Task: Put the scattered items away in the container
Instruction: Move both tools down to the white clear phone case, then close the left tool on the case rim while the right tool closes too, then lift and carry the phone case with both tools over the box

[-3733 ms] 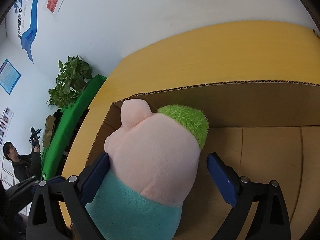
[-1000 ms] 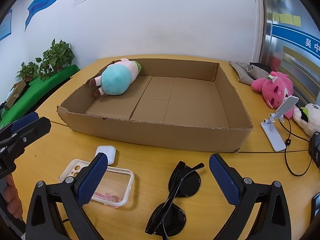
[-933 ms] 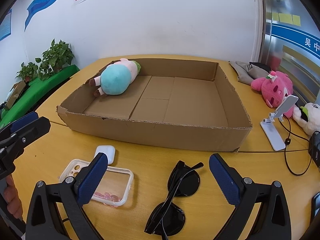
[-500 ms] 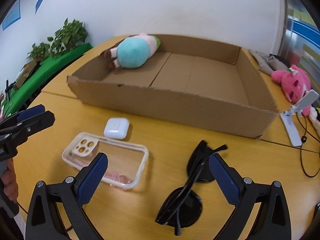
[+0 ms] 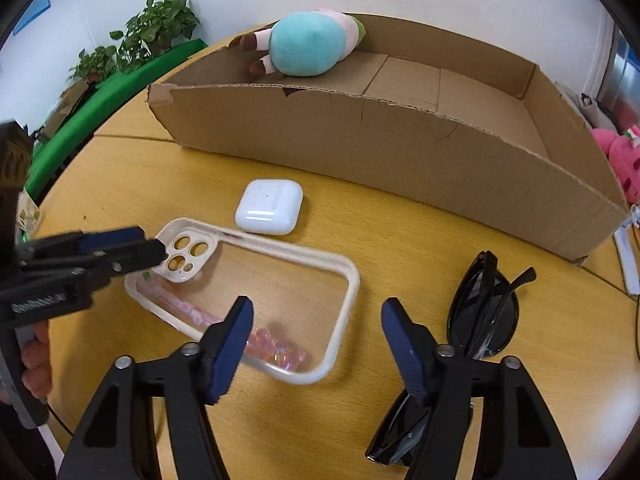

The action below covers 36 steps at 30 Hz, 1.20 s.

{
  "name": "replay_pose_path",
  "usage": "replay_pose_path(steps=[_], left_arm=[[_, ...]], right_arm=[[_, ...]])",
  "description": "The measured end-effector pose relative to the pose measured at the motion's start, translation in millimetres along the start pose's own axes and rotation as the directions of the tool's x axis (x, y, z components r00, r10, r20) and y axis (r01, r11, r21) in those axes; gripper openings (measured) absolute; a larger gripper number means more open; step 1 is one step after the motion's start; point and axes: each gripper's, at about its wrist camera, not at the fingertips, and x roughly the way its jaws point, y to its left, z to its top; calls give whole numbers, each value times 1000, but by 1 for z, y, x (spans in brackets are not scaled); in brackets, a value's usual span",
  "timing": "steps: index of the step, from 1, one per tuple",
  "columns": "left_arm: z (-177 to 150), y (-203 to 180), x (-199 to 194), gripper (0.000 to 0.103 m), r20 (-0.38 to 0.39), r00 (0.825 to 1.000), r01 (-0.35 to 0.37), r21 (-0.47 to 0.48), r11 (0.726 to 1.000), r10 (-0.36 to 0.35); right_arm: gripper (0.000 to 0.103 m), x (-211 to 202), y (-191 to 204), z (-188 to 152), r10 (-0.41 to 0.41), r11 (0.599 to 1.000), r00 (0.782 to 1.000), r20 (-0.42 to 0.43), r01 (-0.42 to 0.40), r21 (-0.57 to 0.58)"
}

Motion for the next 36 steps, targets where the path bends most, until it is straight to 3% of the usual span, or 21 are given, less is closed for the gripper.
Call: replay_pose_path(steps=[1, 5, 11, 13, 19, 25, 36], left_arm=[[1, 0, 0, 33, -5, 1000, 0, 2, 1000, 0], [1, -3, 4, 11, -26, 999, 27, 15, 1000, -27], [3, -4, 1, 10, -25, 1000, 7, 16, 1000, -6], [3, -4, 0, 9, -20, 1000, -2, 13, 1000, 2], [6, -10, -14, 8, 23, 1000, -14, 33, 999, 13], [19, -22, -43, 8, 111, 994, -8, 57, 998, 1], [92, -64, -112, 8, 292, 956, -31, 184, 983, -25]], right_arm=[[57, 1, -2, 1, 20, 1000, 1000, -4, -20, 12], [47, 2, -1, 3, 23, 1000, 1000, -6, -23, 7], [27, 0, -9, 3, 27, 999, 1000, -11, -27, 42], [13, -2, -13, 2, 36, 998, 999, -9, -35, 60], [10, -7, -16, -1, 48, 996, 999, 8, -48, 81], [9, -38, -22, 9, 68, 990, 992, 108, -80, 113], [9, -118, -18, 67, -7, 1000, 953, 303, 0, 24]])
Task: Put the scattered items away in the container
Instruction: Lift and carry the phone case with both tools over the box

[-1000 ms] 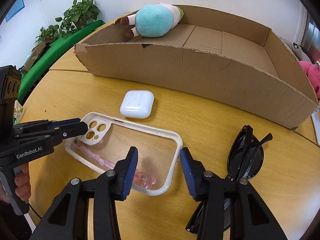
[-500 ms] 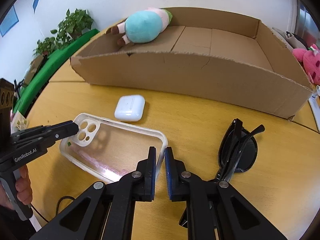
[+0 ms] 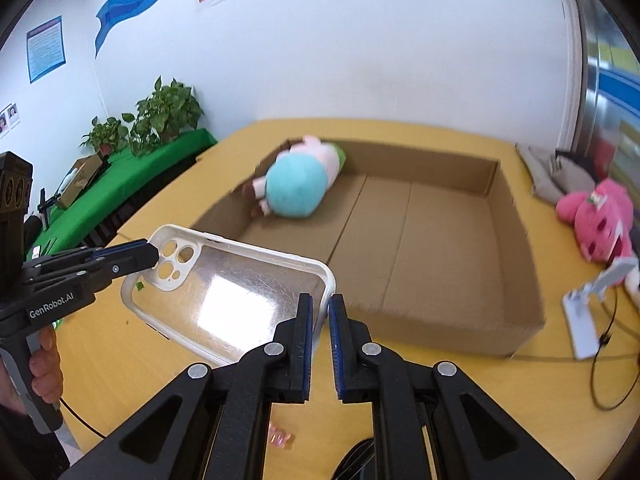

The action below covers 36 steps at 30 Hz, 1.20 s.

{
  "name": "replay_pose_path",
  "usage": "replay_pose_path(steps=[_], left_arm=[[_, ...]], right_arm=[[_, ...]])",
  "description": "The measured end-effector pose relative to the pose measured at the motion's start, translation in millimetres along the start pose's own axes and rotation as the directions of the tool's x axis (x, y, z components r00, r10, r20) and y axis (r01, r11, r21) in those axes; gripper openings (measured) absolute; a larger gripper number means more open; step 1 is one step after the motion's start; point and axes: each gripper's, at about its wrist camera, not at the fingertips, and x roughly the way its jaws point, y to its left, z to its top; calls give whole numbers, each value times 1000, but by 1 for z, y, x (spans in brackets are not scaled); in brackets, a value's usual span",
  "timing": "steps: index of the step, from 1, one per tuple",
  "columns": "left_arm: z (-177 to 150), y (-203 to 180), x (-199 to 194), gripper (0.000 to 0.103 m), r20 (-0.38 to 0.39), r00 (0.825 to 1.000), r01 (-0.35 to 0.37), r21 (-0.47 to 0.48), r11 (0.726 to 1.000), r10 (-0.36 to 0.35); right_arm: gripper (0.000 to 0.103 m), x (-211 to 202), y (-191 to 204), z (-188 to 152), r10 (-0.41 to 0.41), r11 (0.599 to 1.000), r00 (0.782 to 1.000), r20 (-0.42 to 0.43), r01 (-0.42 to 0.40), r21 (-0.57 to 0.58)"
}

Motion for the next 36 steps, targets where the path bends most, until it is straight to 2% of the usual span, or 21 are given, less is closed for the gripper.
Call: replay_pose_path(steps=[7, 13, 18, 24, 31, 36], left_arm=[[73, -22, 4, 8, 60, 998, 15, 54, 998, -18], [129, -36, 29, 8, 85, 996, 15, 81, 997, -22], [151, -36, 80, 8, 24, 1000, 7, 79, 997, -9], [160, -28, 141, 8, -78, 997, 3, 46, 999, 1], [173, -16, 216, 8, -176, 984, -12, 11, 1000, 14], [176, -9, 274, 8, -254, 967, -31, 5, 999, 32]], right_arm=[[9, -27, -18, 67, -66, 997, 994, 89, 69, -30], [8, -20, -51, 124, -95, 995, 991, 94, 96, -9], [8, 14, -78, 152, -121, 993, 991, 53, 120, 14], [8, 66, -110, 164, -109, 992, 994, -28, 110, 54], [7, 143, -149, 179, -108, 990, 985, -135, 118, 74], [6, 195, -173, 187, -108, 988, 974, -201, 128, 86]])
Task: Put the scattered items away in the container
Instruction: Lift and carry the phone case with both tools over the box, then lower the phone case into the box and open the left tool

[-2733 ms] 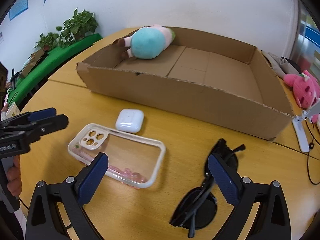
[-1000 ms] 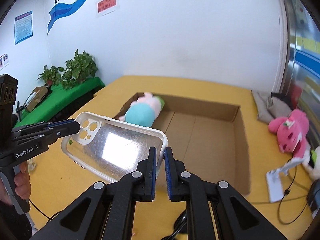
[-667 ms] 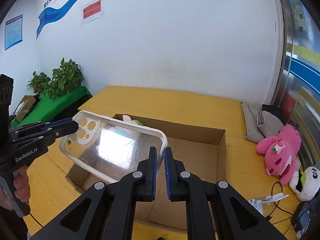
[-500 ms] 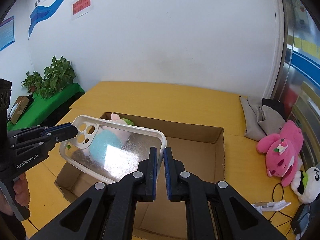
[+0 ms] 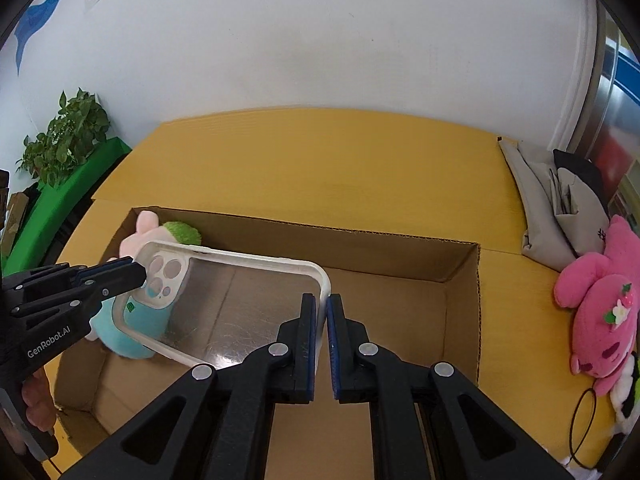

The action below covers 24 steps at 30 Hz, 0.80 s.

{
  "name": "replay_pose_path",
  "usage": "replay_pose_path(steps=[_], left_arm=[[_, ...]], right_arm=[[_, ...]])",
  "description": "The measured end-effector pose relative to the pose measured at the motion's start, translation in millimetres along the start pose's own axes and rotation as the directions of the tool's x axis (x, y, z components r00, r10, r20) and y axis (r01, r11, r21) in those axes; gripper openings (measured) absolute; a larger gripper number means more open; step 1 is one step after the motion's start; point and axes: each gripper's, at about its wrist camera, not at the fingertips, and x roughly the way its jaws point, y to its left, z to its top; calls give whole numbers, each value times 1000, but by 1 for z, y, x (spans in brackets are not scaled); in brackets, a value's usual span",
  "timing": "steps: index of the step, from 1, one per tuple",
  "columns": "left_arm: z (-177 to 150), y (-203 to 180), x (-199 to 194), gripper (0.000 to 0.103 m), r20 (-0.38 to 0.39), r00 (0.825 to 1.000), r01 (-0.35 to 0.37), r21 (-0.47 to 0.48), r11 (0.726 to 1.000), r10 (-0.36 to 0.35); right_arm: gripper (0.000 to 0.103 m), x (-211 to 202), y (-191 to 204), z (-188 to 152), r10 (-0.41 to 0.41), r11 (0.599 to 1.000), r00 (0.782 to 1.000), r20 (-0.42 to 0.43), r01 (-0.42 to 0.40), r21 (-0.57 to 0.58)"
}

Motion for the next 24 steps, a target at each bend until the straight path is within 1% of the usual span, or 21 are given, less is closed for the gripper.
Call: replay_pose_path(steps=[3, 5, 7, 10, 12, 17, 19, 21, 22, 24], left_arm=[[9, 6, 28, 7, -40, 999, 3, -29, 1000, -4], [13, 8, 46, 7, -68, 998, -7, -34, 999, 5], [15, 8, 65, 7, -100, 994, -35, -22, 999, 33], [14, 8, 94, 6, -165, 983, -84, -10, 996, 81], [14, 8, 106, 6, -184, 977, -110, -11, 994, 106], [8, 0, 125, 5, -206, 964, -166, 44, 985, 171], [5, -1, 128, 5, -209, 960, -179, 51, 982, 186], [3, -3, 128, 6, -208, 958, -189, 61, 980, 198], [2, -4, 127, 6, -204, 958, -193, 64, 979, 202], [2, -3, 121, 7, -194, 963, -183, 46, 982, 188]], right_arm=[[6, 32, -12, 9, 2, 1000, 999, -46, -2, 10], [6, 47, -18, 12, 7, 1000, 998, -64, -6, 19], [6, 67, -23, 12, 7, 1000, 997, -81, -5, 23], [6, 92, -29, 9, 9, 999, 995, -97, -5, 40], [6, 108, -30, 3, 3, 999, 994, -108, 1, 39], [6, 136, -33, -13, -7, 998, 991, -135, 15, 53], [6, 139, -33, -13, -2, 998, 993, -118, 9, 58], [6, 139, -33, -13, -5, 998, 994, -113, 11, 54], [8, 139, -34, -13, -4, 998, 994, -110, 10, 55], [9, 138, -34, -14, 13, 997, 994, -112, -5, 72]])
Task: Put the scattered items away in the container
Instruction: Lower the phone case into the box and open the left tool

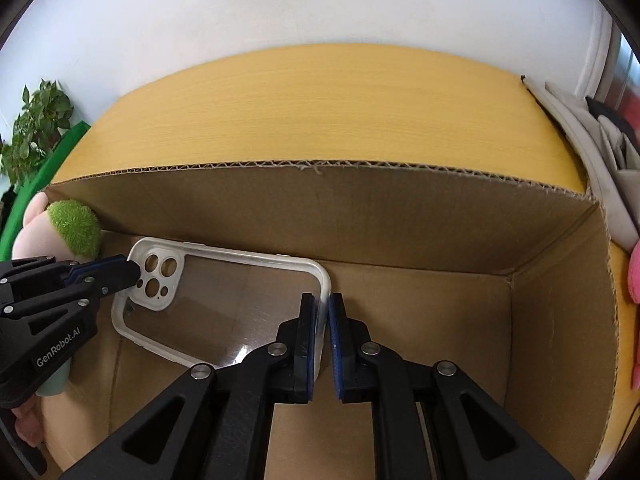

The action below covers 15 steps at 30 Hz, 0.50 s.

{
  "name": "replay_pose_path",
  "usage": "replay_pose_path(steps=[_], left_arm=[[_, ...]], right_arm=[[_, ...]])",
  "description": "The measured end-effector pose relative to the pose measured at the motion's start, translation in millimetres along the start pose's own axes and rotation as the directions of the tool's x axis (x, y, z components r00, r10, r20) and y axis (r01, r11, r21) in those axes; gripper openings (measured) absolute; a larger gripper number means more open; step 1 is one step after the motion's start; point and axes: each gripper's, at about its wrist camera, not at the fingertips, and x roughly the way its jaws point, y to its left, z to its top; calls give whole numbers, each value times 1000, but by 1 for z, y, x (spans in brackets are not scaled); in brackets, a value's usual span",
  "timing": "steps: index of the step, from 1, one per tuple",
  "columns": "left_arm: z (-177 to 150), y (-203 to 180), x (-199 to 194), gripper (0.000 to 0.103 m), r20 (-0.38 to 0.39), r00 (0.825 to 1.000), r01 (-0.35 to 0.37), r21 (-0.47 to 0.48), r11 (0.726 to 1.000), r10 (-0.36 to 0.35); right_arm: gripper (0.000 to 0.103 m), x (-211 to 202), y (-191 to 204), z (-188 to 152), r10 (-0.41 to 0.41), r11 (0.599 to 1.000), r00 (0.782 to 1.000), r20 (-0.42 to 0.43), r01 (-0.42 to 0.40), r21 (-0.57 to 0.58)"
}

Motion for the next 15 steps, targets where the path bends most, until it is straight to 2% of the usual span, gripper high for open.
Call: replay_pose_path(steps=[2, 3, 4, 6, 8, 10, 12, 13, 15], left_arm=[[-2, 5, -11, 10, 21, 1000, 14, -23, 1000, -14], [-2, 8, -20, 12, 39, 999, 17, -29, 999, -15], [-2, 13, -30, 13, 64, 998, 21, -37, 999, -19], [-7, 24, -59, 22, 131, 990, 58, -57, 997, -50], [-19, 30, -99, 31, 212, 972, 117, -62, 991, -102], [-37, 32, -142, 46, 306, 944, 141, -37, 989, -123], [-66, 32, -188, 72, 407, 908, 115, -13, 993, -100], [-82, 32, -209, 78, 453, 888, 99, -6, 995, -85], [-106, 28, -241, 81, 506, 859, 85, 16, 996, -81]], right_arm=[[20, -9, -2, -1, 26, 1000, 1000, 14, -26, 4], [39, -16, -1, -2, 28, 1000, 999, 31, -28, 0], [64, -30, 0, -5, 29, 1000, 998, 54, -29, -3], [84, -54, 3, -7, 36, 999, 994, 100, -36, -2], [86, -90, 7, -14, 65, 998, 986, 151, -64, -13], [96, -125, 13, -24, 90, 996, 977, 193, -85, -35], [102, -162, 23, -38, 91, 994, 966, 243, -75, -75], [103, -180, 33, -47, 91, 993, 960, 266, -66, -100], [103, -208, 48, -66, 106, 988, 951, 292, -67, -138]])
